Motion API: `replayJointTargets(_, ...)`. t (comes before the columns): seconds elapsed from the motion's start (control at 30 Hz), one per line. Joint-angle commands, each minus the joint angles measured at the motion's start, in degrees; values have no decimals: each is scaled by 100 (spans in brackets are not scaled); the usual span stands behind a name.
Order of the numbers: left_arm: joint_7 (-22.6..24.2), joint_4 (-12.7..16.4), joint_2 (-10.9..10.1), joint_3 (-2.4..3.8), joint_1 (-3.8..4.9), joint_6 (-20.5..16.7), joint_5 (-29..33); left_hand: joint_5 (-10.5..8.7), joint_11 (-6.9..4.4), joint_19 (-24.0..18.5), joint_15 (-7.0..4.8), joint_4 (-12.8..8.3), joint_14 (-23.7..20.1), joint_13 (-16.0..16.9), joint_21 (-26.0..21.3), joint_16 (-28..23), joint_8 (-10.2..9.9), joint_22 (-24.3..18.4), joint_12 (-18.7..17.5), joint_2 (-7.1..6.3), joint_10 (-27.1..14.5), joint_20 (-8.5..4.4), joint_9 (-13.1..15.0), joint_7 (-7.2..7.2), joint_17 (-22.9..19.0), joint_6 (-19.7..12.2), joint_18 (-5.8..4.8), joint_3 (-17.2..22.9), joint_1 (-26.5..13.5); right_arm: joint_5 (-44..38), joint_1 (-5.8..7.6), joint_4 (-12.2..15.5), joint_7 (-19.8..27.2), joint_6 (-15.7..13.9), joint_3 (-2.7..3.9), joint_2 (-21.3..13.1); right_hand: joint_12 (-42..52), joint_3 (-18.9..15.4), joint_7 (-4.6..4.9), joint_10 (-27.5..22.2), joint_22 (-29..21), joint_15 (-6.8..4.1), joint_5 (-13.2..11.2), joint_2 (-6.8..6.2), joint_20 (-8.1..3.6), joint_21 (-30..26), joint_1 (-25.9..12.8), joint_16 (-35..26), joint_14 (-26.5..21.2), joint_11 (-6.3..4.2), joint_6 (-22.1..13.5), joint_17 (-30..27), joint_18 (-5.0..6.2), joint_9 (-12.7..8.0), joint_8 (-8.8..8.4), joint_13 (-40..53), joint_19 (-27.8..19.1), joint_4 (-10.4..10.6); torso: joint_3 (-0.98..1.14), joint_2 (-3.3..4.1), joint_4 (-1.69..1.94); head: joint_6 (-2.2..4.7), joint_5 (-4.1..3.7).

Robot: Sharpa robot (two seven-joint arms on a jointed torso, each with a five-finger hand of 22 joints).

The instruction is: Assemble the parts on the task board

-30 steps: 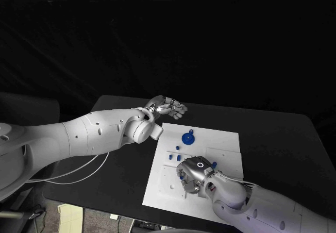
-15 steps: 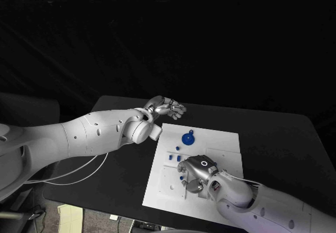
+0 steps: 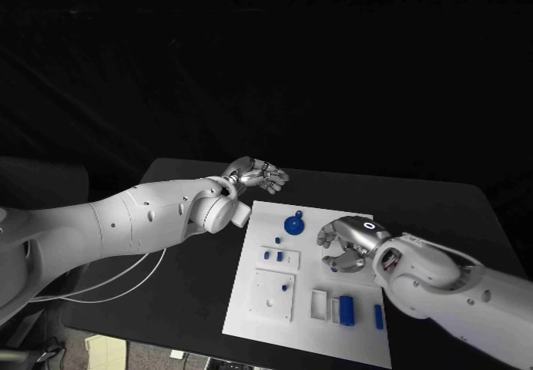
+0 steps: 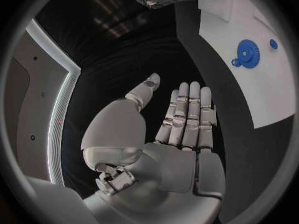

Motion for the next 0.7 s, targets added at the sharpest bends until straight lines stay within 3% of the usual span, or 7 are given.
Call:
replayJointTargets(0.03,67,-7,-19,4,7,-19,27,3,15,-14,-1,8,49,-8,-32,-30,31,8,-21,-15,-34,28,-7,-10,9,-27,62,0,-40,972,144,20,284,674,8,-236,0,-204,40,-16,13,0,-22,74,-41,5,-32,26,45,-2,-34,19,618,-24,1,-37,83,11,6,-9,-14,22,-58)
replayJointTargets(0.13,84,-16,-24,3,7,4,27,3,14,-14,-1,8,49,-8,-32,-32,32,9,-21,-17,-33,28,-7,-10,11,-27,62,1,-39,744,209,33,306,612,8,-420,-13,-312,47,-37,15,2,-27,87,-66,3,-55,38,38,2,-53,28,618,-31,-1,-56,90,-5,6,-10,-23,31,-70)
replayJointTargets(0.3,75,-27,-49,2,6,11,27,2,15,-14,-1,8,50,-8,-33,-34,32,9,-21,-19,-33,29,-7,-10,13,-27,61,0,-40,115,218,-98,275,611,-30,-475,-153,-733,-38,-466,-37,101,-128,45,-91,-65,-168,66,16,109,-217,43,618,-66,-53,-228,119,-93,16,-14,-28,-11,-81)
replayJointTargets(0.37,79,-36,-43,1,5,5,27,2,15,-14,-1,9,50,-9,-33,-35,32,10,-21,-20,-33,29,-7,-10,13,-26,61,0,-40,-9,216,-167,261,656,-77,-441,-161,-855,31,-680,-75,224,-183,-5,-88,-114,-192,76,8,222,-459,44,618,-122,-168,-328,132,-96,18,-9,-26,-16,-85)
replayJointTargets(0.43,78,-41,-32,1,4,16,29,2,15,-14,0,12,51,-9,-33,-37,33,10,-21,-19,-33,29,-7,-10,16,-26,60,0,-45,-76,211,-229,249,705,-148,-402,-148,-985,91,-783,-100,265,-207,-12,-79,-149,-242,89,-8,274,-573,46,618,-143,-209,-397,141,-94,25,-5,-20,-15,-86)
replayJointTargets(0.53,75,-36,-27,1,4,35,29,2,15,-13,0,17,52,-9,-33,-40,34,11,-20,-14,-33,30,-8,-9,19,-26,59,0,-50,-218,137,-369,282,664,-203,-284,-145,-1162,136,-883,-121,293,-228,-30,-70,-183,-325,107,-31,305,-691,48,618,-153,-237,-470,146,-98,24,-1,-19,-13,-94)
replayJointTargets(0.7,69,-39,-20,1,3,45,29,2,16,-13,0,22,53,-9,-34,-45,34,12,-20,-11,-33,30,-8,-9,24,-26,58,-1,-58,-415,-59,-562,314,156,-249,-97,-103,-1149,111,-843,-155,272,-222,-8,-70,-230,-270,109,-48,278,-688,36,618,-122,-185,-511,160,-10,14,2,-9,24,-96)
